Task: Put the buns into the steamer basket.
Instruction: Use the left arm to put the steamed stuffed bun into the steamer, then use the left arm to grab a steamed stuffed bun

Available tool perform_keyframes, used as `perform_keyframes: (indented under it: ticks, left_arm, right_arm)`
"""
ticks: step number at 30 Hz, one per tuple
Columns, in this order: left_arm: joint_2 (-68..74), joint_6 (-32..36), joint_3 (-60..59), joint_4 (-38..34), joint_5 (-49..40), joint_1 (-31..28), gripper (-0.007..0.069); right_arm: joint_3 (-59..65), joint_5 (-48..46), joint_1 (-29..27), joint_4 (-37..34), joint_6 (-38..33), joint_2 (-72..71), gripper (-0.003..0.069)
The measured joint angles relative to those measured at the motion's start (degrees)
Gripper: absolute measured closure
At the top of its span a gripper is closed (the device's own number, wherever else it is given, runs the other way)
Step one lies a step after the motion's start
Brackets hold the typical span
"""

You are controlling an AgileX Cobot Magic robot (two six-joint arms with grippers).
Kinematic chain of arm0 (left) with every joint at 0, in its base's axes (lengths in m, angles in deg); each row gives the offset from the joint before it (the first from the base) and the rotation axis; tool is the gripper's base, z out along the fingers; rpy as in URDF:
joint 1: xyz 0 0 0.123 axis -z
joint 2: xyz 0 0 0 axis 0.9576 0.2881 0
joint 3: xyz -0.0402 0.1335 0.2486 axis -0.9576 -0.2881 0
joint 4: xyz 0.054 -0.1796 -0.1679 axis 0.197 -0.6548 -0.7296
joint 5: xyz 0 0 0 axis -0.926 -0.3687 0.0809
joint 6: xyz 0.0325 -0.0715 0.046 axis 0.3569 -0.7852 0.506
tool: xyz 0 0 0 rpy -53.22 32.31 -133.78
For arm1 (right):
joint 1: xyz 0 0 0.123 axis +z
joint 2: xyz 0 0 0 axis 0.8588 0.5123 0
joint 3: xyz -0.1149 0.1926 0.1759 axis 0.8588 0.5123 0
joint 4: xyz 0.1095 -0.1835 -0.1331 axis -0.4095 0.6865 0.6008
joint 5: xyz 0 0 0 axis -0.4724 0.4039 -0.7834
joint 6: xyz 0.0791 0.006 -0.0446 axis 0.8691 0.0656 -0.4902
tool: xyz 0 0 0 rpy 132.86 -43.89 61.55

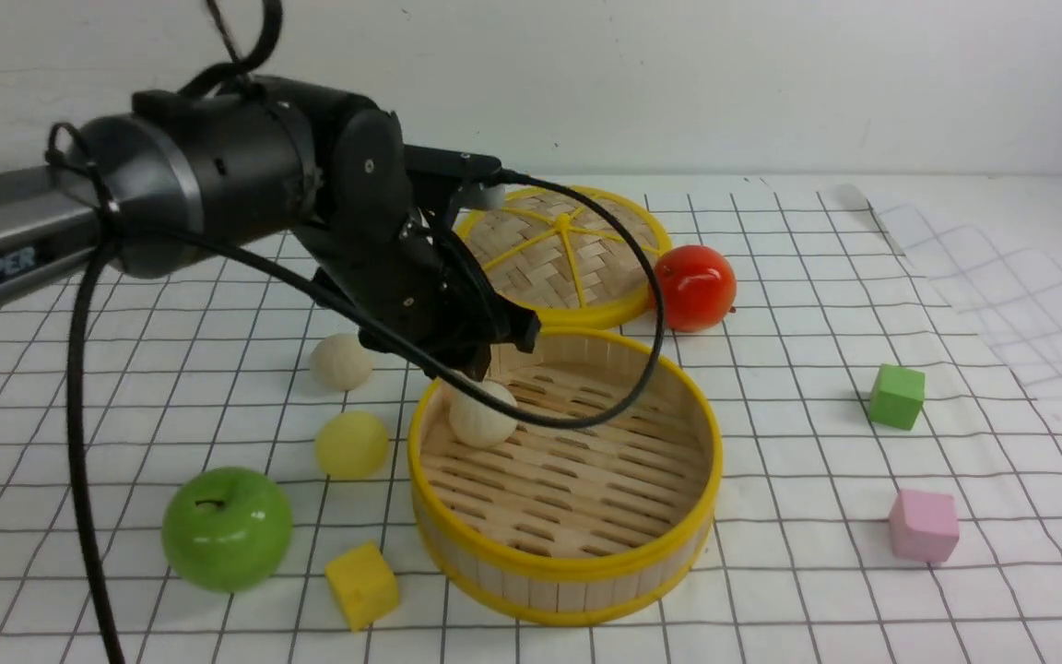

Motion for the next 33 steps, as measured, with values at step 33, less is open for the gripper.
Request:
perform_keyframes:
  ticks: [33]
  left_arm:
    - [10.32, -8.62, 0.30, 5.63, -1.98, -8.60, 0.0326]
  right_arm:
    - [0.00, 0.00, 0.00, 0.00, 0.00, 0.00, 0.0419]
